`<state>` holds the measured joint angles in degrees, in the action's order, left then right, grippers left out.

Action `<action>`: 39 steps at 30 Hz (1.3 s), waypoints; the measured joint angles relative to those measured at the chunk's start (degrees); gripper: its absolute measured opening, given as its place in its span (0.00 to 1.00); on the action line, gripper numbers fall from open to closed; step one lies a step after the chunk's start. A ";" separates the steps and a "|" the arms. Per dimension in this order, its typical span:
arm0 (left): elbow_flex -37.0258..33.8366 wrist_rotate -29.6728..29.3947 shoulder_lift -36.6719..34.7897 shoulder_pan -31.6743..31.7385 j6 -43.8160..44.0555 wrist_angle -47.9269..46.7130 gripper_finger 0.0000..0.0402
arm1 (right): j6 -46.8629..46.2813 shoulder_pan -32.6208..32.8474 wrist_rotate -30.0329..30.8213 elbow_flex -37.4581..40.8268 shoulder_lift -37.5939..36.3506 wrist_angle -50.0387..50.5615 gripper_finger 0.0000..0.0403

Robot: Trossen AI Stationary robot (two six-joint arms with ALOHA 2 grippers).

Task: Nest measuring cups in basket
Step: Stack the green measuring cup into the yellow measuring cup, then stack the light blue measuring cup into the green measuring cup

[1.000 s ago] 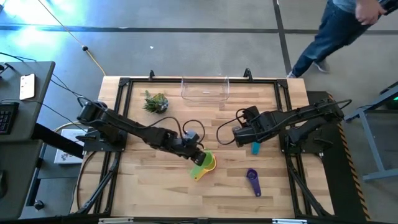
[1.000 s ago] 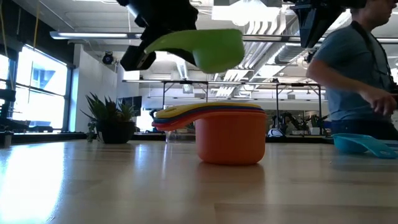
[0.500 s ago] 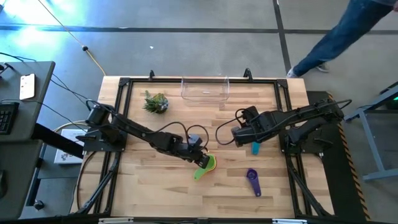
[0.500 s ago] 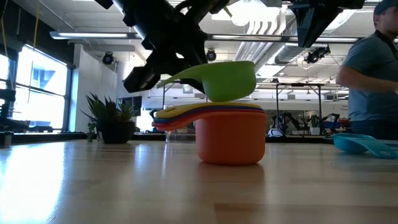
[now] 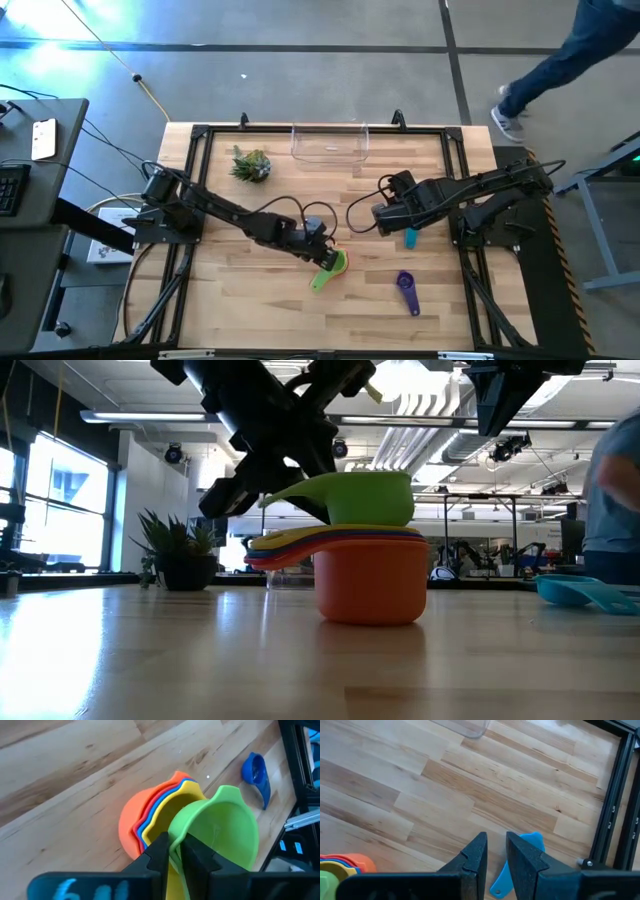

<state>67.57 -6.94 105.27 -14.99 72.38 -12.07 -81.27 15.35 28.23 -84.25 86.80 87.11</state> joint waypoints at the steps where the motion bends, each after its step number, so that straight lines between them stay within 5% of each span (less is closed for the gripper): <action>1: 0.00 0.86 0.00 0.15 0.00 -0.08 0.09 | 0.11 0.00 0.00 0.00 0.00 0.00 0.15; 20: 0.00 4.17 0.00 1.50 -1.09 -0.09 0.21 | 0.36 0.02 -0.06 0.00 0.00 0.02 0.15; 39: 0.07 10.80 -2.08 3.88 -9.73 -0.48 0.21 | 0.28 0.07 -3.90 0.00 0.00 -0.94 0.15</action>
<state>67.64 3.86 103.20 -11.11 62.65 -12.56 -80.99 15.42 24.33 -84.25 86.80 86.17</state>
